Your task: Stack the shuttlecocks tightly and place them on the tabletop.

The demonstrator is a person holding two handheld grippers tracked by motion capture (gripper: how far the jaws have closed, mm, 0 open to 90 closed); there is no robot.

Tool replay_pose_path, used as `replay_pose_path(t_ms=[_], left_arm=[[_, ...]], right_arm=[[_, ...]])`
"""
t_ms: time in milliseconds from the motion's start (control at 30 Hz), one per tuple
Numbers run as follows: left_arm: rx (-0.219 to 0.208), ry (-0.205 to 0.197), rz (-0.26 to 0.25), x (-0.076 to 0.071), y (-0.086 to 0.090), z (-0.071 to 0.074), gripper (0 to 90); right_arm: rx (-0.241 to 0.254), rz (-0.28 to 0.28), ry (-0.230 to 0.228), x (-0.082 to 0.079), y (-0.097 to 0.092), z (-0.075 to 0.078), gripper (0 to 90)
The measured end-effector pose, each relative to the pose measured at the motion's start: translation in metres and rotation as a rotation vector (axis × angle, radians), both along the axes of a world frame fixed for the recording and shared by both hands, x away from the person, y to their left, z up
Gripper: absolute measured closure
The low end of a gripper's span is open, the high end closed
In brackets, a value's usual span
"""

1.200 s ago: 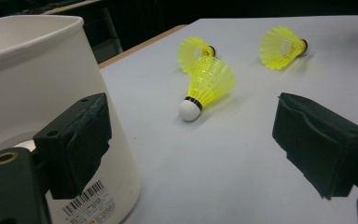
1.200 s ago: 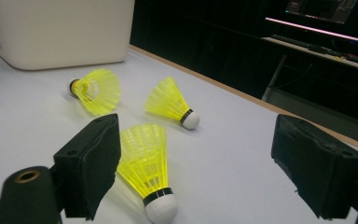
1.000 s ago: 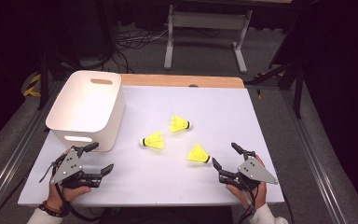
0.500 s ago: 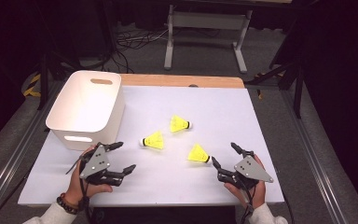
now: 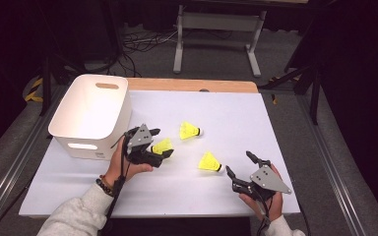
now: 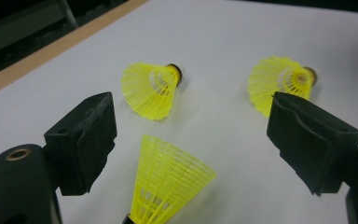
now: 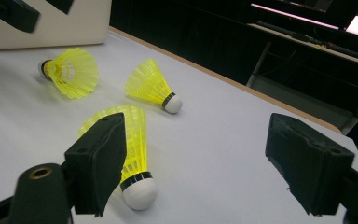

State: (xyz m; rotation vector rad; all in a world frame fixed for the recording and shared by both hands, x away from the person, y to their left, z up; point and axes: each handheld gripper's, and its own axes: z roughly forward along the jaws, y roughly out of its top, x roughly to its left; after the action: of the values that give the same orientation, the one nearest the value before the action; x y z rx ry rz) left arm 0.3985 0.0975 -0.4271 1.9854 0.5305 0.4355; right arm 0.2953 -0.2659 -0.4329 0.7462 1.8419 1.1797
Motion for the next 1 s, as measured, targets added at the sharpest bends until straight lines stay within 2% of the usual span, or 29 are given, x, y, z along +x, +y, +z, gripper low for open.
replay_pose_path(t_ms=[33, 67, 100, 133, 167, 233, 367, 467, 600, 833, 1000], left_arm=[[0.0, 0.0, 0.0, 0.0, 0.0, 0.0, 16.9], [0.028, 0.015, 0.005, 0.004, -0.004, -0.003, 16.9], [0.05, 0.051, 0.016, 0.009, -0.006, -0.008, 16.9], [0.05, 0.051, 0.016, 0.009, -0.006, -0.008, 16.9], [0.067, 0.079, 0.016, 0.012, -0.009, -0.013, 16.9], [0.11, 0.091, 0.038, 0.014, -0.012, -0.017, 16.7], [0.116, 0.133, 0.037, 0.019, -0.013, -0.024, 18.5], [0.132, 0.147, 0.039, 0.023, -0.014, -0.028, 24.2], [0.126, 0.167, 0.029, 0.026, -0.015, -0.031, 31.2], [0.151, 0.156, 0.025, 0.025, -0.016, -0.031, 42.6], [0.154, 0.135, 0.045, 0.025, -0.015, -0.029, 50.8]], right_arm=[[0.0, 0.0, 0.0, 0.0, 0.0, 0.0, 21.3], [0.001, 0.0, 0.0, 0.0, 0.0, 0.0, 21.4], [-0.002, 0.002, 0.003, -0.001, 0.0, -0.001, 21.4], [-0.002, 0.002, 0.003, -0.001, 0.0, -0.001, 21.4], [-0.004, 0.004, 0.004, -0.001, 0.0, -0.001, 21.4], [-0.015, 0.011, 0.01, -0.001, 0.0, -0.002, 21.6], [-0.02, 0.016, 0.019, -0.001, 0.001, -0.002, 21.6], [-0.022, 0.018, 0.026, 0.0, 0.002, -0.003, 21.6], [-0.028, 0.022, 0.033, 0.001, 0.003, -0.004, 21.6], [-0.031, 0.024, 0.041, 0.002, 0.002, -0.005, 21.6], [-0.03, 0.024, 0.042, 0.002, 0.001, -0.005, 21.6]])
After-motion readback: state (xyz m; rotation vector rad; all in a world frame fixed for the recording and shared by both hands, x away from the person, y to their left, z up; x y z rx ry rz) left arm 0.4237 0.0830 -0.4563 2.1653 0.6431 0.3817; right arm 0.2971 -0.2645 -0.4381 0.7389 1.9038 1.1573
